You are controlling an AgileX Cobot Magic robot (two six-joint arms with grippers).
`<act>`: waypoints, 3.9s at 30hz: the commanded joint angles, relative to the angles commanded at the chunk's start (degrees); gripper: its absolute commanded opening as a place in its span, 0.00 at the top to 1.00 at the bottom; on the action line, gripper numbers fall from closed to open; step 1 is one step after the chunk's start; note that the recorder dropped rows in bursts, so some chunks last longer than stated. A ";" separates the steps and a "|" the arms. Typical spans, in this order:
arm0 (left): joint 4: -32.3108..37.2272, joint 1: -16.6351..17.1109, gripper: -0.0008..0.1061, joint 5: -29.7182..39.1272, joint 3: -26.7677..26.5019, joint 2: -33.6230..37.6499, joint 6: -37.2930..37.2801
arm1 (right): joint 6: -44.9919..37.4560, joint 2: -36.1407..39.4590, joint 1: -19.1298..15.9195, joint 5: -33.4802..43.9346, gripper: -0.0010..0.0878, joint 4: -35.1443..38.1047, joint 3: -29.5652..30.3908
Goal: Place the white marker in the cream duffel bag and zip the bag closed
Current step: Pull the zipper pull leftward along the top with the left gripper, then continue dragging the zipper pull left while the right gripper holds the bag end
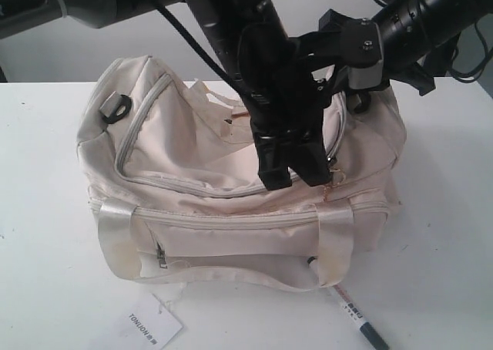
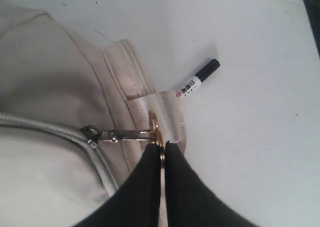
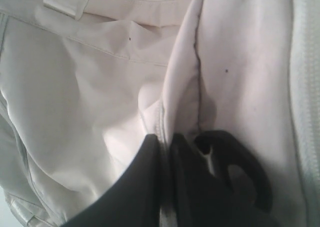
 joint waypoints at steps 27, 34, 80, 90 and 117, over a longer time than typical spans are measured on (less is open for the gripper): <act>6.43 0.00 0.99 0.51 5.52 0.00 -5.97 | 0.00 0.00 0.00 -0.50 0.99 -0.23 0.00; 6.62 0.00 0.99 0.51 6.02 -0.10 -6.22 | 0.00 0.00 0.00 -0.50 0.99 -0.46 0.00; 18.48 1.92 0.99 0.51 15.75 -5.52 -11.73 | 0.87 0.00 -1.71 0.47 0.99 -0.01 0.00; 20.81 3.49 0.99 0.51 17.67 -9.03 -11.95 | 0.87 0.00 -1.71 0.37 0.99 -0.01 0.00; 33.91 3.49 0.99 0.51 22.96 -13.10 -20.99 | 2.16 0.00 -1.71 0.36 0.99 -0.01 0.00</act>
